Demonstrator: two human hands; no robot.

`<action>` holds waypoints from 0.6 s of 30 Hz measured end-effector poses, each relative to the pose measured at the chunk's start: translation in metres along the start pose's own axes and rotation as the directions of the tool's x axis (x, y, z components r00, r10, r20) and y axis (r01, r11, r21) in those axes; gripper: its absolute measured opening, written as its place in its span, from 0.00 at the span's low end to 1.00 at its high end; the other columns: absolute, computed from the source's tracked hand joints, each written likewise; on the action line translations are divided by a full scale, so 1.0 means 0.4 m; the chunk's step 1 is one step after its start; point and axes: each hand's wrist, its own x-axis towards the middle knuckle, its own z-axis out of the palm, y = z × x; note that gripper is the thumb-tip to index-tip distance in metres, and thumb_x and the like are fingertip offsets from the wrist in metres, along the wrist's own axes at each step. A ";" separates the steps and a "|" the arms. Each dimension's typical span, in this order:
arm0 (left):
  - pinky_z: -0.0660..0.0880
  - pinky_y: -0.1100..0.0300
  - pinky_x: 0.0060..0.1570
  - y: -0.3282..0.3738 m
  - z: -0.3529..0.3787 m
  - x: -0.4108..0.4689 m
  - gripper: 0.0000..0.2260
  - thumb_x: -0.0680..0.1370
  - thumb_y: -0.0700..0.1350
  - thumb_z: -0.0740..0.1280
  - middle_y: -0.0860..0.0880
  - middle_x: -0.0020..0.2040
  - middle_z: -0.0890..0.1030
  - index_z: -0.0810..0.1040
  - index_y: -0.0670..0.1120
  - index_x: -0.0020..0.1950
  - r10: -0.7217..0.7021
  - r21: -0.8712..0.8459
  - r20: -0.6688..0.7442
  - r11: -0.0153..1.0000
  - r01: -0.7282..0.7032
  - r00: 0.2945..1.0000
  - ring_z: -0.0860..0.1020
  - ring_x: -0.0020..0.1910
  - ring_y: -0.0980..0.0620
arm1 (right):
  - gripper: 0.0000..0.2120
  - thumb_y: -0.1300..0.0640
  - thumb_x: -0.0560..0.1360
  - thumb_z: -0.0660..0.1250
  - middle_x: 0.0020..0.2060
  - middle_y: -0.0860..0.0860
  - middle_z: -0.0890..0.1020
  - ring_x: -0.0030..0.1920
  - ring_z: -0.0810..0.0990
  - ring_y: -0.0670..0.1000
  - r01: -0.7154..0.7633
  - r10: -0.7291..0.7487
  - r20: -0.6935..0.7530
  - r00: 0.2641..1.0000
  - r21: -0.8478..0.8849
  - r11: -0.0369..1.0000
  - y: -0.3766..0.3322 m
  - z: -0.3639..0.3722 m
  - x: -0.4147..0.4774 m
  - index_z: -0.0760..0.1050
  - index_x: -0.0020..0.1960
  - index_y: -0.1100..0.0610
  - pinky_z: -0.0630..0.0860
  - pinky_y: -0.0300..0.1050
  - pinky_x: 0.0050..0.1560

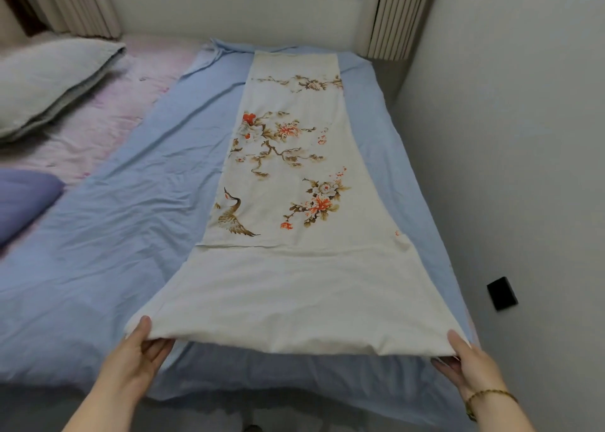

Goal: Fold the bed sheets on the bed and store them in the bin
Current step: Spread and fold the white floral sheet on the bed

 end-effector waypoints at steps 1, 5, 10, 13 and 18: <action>0.60 0.50 0.71 0.004 0.004 -0.026 0.15 0.82 0.42 0.55 0.42 0.60 0.78 0.67 0.36 0.66 0.007 -0.014 0.012 1.000 -0.006 1.000 0.83 0.46 0.55 | 0.07 0.61 0.79 0.57 0.38 0.55 0.74 0.37 0.73 0.54 0.012 -0.012 0.008 1.000 0.009 1.000 -0.010 -0.008 -0.019 0.66 0.57 0.61 0.75 0.37 0.19; 0.58 0.52 0.72 0.000 -0.003 -0.088 0.20 0.82 0.43 0.54 0.46 0.47 0.85 0.60 0.39 0.73 0.057 -0.032 -0.005 0.998 -0.057 0.998 0.82 0.46 0.57 | 0.07 0.61 0.79 0.58 0.38 0.56 0.75 0.37 0.74 0.54 0.073 -0.073 0.075 0.994 0.011 0.997 -0.046 -0.036 -0.071 0.66 0.56 0.62 0.75 0.35 0.21; 0.60 0.54 0.70 -0.020 -0.033 -0.148 0.15 0.82 0.43 0.55 0.43 0.61 0.76 0.68 0.39 0.66 0.107 -0.081 0.002 0.991 -0.106 0.994 0.68 0.68 0.47 | 0.07 0.60 0.79 0.58 0.37 0.56 0.75 0.37 0.74 0.53 0.138 -0.137 0.095 0.986 -0.008 0.990 -0.070 -0.100 -0.123 0.70 0.43 0.61 0.75 0.34 0.21; 0.62 0.55 0.70 -0.037 -0.061 -0.216 0.09 0.82 0.44 0.55 0.56 0.28 0.82 0.72 0.41 0.53 0.121 -0.080 -0.011 0.989 -0.121 0.993 0.76 0.51 0.52 | 0.08 0.60 0.79 0.58 0.38 0.55 0.75 0.35 0.76 0.53 0.143 -0.142 0.109 0.984 -0.002 0.990 -0.066 -0.161 -0.156 0.69 0.41 0.58 0.75 0.34 0.21; 0.75 0.63 0.54 -0.106 -0.150 -0.296 0.12 0.82 0.43 0.55 0.56 0.21 0.78 0.70 0.41 0.62 0.140 -0.059 -0.066 0.988 -0.144 0.988 0.79 0.24 0.60 | 0.08 0.60 0.79 0.58 0.32 0.55 0.79 0.26 0.80 0.47 0.140 -0.141 0.120 0.983 0.021 0.990 0.001 -0.272 -0.196 0.70 0.41 0.58 0.73 0.34 0.19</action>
